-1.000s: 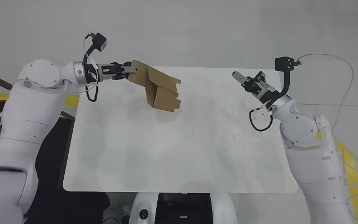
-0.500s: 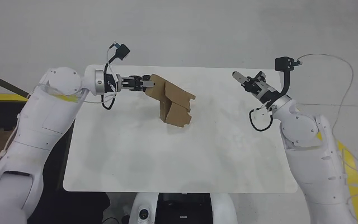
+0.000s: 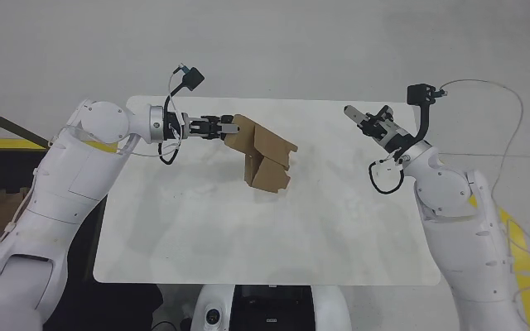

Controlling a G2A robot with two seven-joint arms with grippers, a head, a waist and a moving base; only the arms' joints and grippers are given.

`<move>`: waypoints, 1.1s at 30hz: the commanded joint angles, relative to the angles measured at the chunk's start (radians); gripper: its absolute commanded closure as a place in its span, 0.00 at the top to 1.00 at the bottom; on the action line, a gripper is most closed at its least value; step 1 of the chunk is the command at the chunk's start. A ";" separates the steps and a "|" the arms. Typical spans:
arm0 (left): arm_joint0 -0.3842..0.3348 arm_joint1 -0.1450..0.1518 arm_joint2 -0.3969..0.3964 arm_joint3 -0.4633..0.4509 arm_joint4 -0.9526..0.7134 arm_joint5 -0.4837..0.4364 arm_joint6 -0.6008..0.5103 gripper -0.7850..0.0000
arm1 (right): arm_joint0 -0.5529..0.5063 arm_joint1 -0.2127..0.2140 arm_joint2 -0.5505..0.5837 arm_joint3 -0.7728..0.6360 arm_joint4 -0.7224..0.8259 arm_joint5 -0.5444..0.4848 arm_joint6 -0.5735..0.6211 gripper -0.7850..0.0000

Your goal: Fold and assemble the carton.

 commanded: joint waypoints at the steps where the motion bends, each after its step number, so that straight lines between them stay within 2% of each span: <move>1: 0.000 0.000 0.000 0.000 0.000 0.000 0.000 0.00 | 0.000 0.000 0.000 0.000 0.000 0.000 0.000 1.00; 27: 0.015 -0.001 0.004 -0.013 0.014 0.014 0.020 0.00 | -0.014 -0.001 -0.002 0.007 0.011 -0.001 -0.015 1.00; 33: 0.009 -0.010 0.014 -0.018 0.018 0.023 0.013 0.00 | -0.020 -0.003 -0.024 0.039 0.064 -0.091 0.012 1.00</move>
